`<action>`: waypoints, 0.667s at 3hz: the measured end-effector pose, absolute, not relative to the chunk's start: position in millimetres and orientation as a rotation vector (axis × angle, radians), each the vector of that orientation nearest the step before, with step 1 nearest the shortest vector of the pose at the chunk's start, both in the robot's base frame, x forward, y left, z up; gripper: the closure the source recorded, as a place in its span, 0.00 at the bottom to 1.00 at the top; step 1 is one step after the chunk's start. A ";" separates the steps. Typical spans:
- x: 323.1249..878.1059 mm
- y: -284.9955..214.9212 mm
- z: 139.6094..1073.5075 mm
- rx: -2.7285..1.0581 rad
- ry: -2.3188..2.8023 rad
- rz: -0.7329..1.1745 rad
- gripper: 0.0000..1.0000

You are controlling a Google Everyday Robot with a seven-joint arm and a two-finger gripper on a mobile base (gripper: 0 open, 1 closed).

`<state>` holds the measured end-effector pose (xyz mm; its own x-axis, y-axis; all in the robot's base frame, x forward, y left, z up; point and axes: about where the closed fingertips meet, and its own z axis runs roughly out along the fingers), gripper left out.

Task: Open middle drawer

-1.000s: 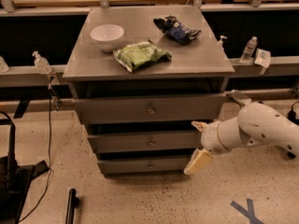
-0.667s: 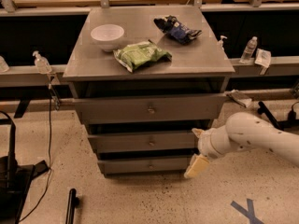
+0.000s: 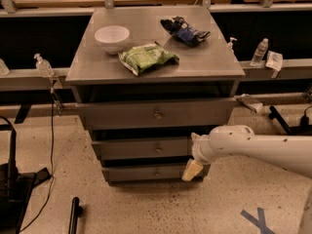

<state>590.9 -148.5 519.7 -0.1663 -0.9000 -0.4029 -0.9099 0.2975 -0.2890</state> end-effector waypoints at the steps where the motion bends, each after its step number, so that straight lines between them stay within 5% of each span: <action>1: 588.4 -149.6 516.1 -1.617 2.065 0.025 0.00; 2: 605.2 -153.7 503.2 -1.615 2.001 0.002 0.00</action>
Offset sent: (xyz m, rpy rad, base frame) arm 0.0410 -0.0158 -0.0357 0.0290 -0.1428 0.0674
